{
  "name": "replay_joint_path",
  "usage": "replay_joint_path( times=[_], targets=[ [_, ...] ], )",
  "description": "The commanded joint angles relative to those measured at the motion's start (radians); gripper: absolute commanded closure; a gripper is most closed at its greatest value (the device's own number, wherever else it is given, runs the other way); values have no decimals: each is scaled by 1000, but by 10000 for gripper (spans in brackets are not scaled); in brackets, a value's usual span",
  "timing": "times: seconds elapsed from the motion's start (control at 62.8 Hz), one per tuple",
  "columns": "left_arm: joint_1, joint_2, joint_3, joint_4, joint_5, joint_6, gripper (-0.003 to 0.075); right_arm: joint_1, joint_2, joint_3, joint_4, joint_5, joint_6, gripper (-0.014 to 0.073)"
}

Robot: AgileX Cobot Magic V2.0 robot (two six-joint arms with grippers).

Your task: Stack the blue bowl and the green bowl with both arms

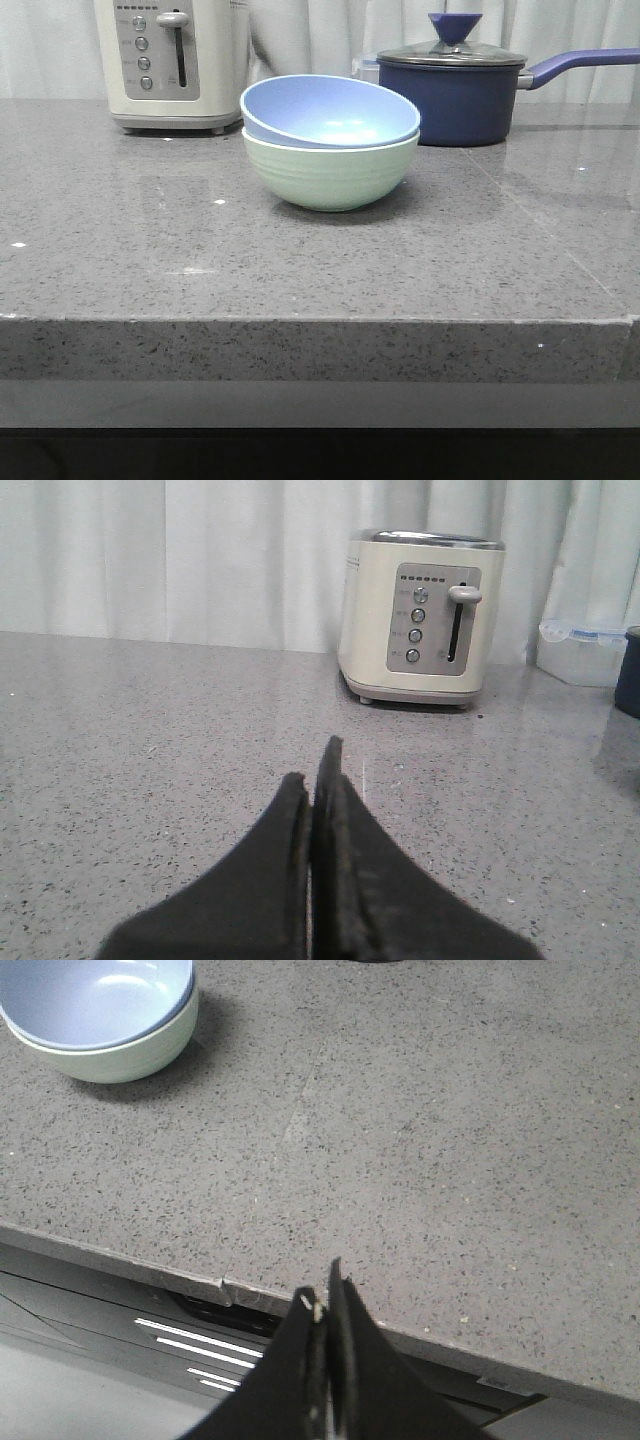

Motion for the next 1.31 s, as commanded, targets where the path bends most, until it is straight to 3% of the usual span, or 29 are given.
replay_joint_path(
  times=[0.0,1.003,1.13,1.29],
  targets=[
    [4,-19,6,-9,-73,3,740,-5,8,-27,-11,-69,-1,657],
    [8,-19,6,-9,-77,3,740,-6,7,-19,-33,-77,-1,657],
    [8,-19,6,-9,-77,3,740,-54,-48,71,-78,-233,-1,657],
    [8,-19,6,-9,-77,3,740,-139,-195,334,-75,-634,-1,657]
  ],
)
